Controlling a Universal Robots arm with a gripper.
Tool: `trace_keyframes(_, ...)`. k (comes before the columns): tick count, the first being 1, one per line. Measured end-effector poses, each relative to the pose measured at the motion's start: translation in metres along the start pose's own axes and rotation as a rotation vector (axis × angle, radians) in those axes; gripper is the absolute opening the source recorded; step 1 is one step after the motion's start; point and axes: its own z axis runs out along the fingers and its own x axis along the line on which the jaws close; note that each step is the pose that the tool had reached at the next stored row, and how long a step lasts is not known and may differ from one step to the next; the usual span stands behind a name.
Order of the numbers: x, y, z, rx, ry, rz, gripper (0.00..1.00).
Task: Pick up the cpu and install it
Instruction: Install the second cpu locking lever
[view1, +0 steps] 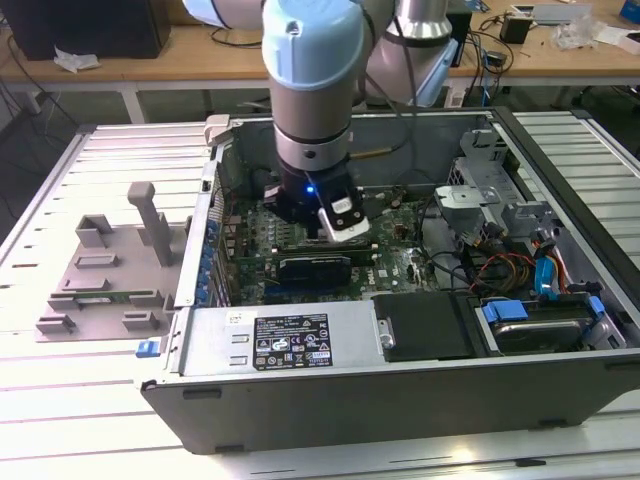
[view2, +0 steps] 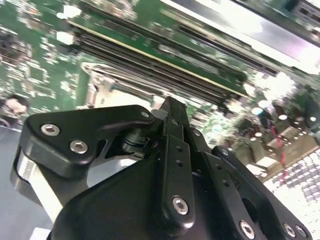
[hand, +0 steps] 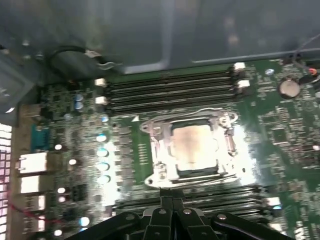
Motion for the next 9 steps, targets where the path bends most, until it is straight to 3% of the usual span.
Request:
trace_keyframes(2, -0.0089, 0.0011, 0.0001, 0.0004, 0.0024, 0.000, 0.11)
trace_keyframes(3, -0.0178, 0.0028, 0.0003, 0.0007, 0.0046, 0.001, 0.11)
trace_keyframes(6, -0.0190, 0.0127, 0.0028, 0.0007, 0.0046, 0.001, 0.11)
trace_keyframes(9, -0.0179, 0.0282, 0.0067, 0.0014, 0.0044, 0.001, 0.11)
